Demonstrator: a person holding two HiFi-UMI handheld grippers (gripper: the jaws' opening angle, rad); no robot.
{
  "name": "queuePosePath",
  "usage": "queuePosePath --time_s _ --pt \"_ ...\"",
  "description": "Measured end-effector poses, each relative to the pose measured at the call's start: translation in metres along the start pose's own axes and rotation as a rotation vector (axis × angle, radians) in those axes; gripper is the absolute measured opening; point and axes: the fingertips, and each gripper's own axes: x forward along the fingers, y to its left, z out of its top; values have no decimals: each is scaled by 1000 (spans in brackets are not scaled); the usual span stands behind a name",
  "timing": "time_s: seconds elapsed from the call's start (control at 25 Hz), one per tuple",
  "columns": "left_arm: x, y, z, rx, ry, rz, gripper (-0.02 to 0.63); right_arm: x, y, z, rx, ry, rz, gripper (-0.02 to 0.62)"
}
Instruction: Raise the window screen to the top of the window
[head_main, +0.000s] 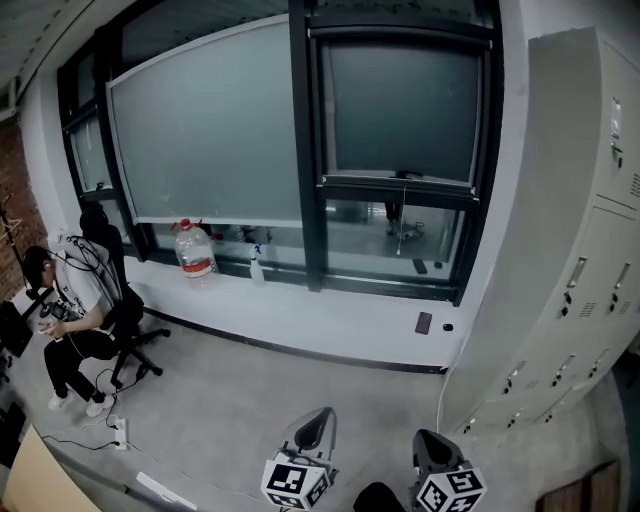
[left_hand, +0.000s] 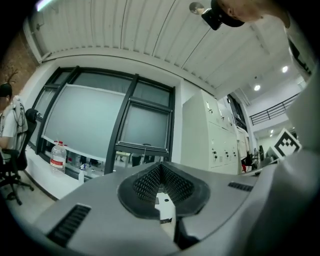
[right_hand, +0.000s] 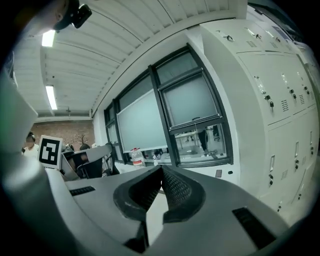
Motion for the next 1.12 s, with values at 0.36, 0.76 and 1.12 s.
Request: queuePosePath --time_s 0.36,0.76,1.12 --pt "138 35 -25 -25 11 -33 3 127 -72 44 -50 -50 8 6" --pt "315 49 -30 -3 42 -134 3 259 -164 110 -63 -94 -6 6" --pt "432 98 -56 -49 69 -134 3 361 -231 133 -52 -78 -48 6"
